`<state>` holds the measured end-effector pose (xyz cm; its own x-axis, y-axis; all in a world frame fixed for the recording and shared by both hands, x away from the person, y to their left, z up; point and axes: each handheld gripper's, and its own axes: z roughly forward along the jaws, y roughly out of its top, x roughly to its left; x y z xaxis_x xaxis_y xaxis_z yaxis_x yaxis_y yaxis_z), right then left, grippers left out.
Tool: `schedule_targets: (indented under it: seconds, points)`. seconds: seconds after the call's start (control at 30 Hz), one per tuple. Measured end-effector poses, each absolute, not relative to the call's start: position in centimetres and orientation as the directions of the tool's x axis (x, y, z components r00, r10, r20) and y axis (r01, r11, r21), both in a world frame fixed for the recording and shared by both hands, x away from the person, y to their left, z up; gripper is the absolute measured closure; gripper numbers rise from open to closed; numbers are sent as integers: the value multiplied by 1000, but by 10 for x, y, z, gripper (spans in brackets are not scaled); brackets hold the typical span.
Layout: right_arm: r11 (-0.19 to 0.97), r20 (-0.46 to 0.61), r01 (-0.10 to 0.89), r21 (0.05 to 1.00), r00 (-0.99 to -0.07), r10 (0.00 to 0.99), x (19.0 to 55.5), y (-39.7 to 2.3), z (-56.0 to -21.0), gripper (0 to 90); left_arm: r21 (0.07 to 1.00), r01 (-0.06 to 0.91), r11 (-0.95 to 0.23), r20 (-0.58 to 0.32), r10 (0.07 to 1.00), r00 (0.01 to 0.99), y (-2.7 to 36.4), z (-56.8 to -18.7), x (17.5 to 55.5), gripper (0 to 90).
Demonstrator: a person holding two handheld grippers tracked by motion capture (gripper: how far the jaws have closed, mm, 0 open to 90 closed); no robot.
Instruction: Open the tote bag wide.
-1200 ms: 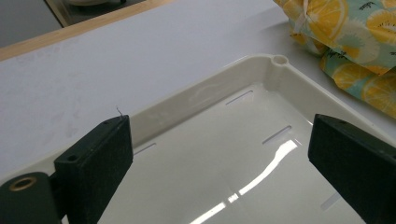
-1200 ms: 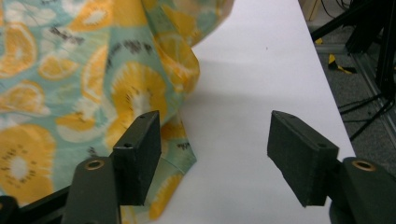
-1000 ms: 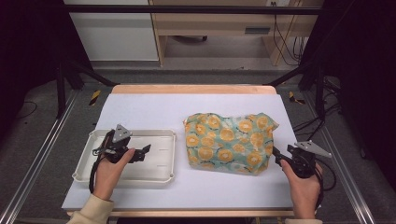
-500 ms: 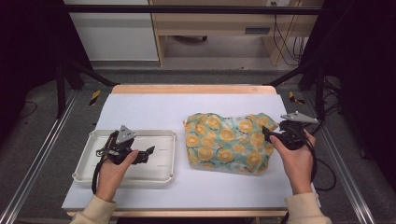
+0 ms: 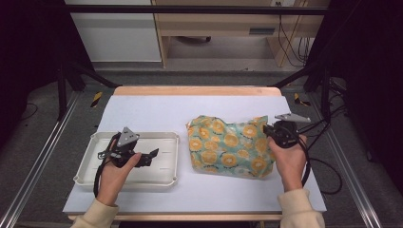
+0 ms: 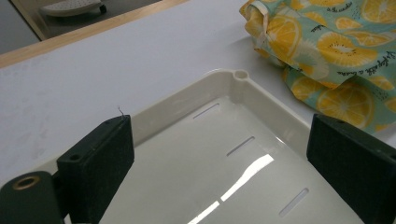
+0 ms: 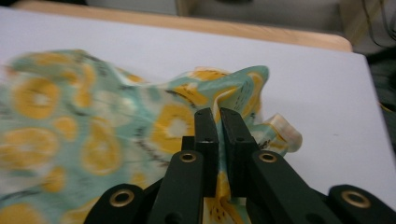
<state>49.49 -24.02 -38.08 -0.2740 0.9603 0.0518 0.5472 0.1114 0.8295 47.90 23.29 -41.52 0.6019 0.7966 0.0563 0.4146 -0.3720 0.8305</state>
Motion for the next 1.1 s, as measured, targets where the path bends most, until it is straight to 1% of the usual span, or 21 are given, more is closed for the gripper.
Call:
schedule_targets:
  seconds: [0.03,0.07,0.1,0.13,0.17,0.2,0.23,0.27,0.33,0.4,0.43,0.47,0.6,0.63,0.67,0.8,0.83,0.87,0.9,0.93,1.1]
  points:
    - [111,52,547,830,-274,960,495,-240,-381,867,830,414,-374,58,795,604,232,-415,479,77]
    - [81,91,496,865,-313,945,473,-236,-382,870,828,411,-381,59,789,611,229,-414,478,80]
    - [81,94,472,878,-336,937,462,-234,-385,870,829,407,-382,62,787,613,228,-414,477,80]
    - [70,111,455,888,-358,927,450,-232,-388,872,829,407,-382,62,787,613,228,-414,477,81]
    - [70,111,455,888,-358,927,450,-232,-388,872,829,402,-389,68,784,617,227,-413,476,81]
    - [59,125,441,896,-378,917,439,-231,-393,875,828,401,-392,71,782,619,225,-413,475,83]
    - [64,137,438,897,-412,901,420,-230,-405,875,829,396,-395,71,777,626,222,-412,474,88]
    - [62,148,438,897,-429,891,412,-230,-411,875,827,394,-401,74,773,631,221,-412,474,91]
    - [74,156,446,892,-459,875,400,-231,-422,875,823,393,-410,76,765,640,218,-412,473,97]
    - [77,165,455,887,-470,867,395,-232,-426,875,821,391,-416,78,760,645,216,-412,473,101]
    - [105,170,474,874,-501,848,388,-234,-432,877,819,386,-425,82,752,654,212,-411,472,116]
    - [130,152,479,868,-507,849,387,-235,-435,878,819,381,-429,87,749,656,210,-410,471,119]
    - [186,157,545,817,-520,839,384,-240,-446,878,819,340,-462,107,706,700,194,-404,470,145]
    - [186,157,545,817,-520,839,384,-240,-446,878,819,340,-462,107,706,700,194,-404,470,146]
    - [186,163,554,811,-521,838,383,-243,-449,878,814,320,-485,128,686,716,188,-401,471,147]
    - [189,157,556,809,-515,843,384,-247,-454,878,811,243,-532,166,607,777,153,-390,483,144]
    - [197,147,557,807,-512,846,385,-248,-455,878,811,243,-532,166,607,777,153,-390,483,138]
    - [197,148,560,804,-510,848,385,-249,-456,878,803,228,-551,179,586,790,139,-387,492,135]
    - [197,148,560,804,-510,848,385,-249,-456,878,803,228,-551,179,586,790,139,-387,492,135]
    - [196,149,562,804,-508,848,385,-250,-456,878,795,217,-566,183,565,805,130,-385,499,135]
    - [202,130,554,807,-502,855,385,-254,-457,876,775,214,-595,146,498,855,103,-386,525,121]
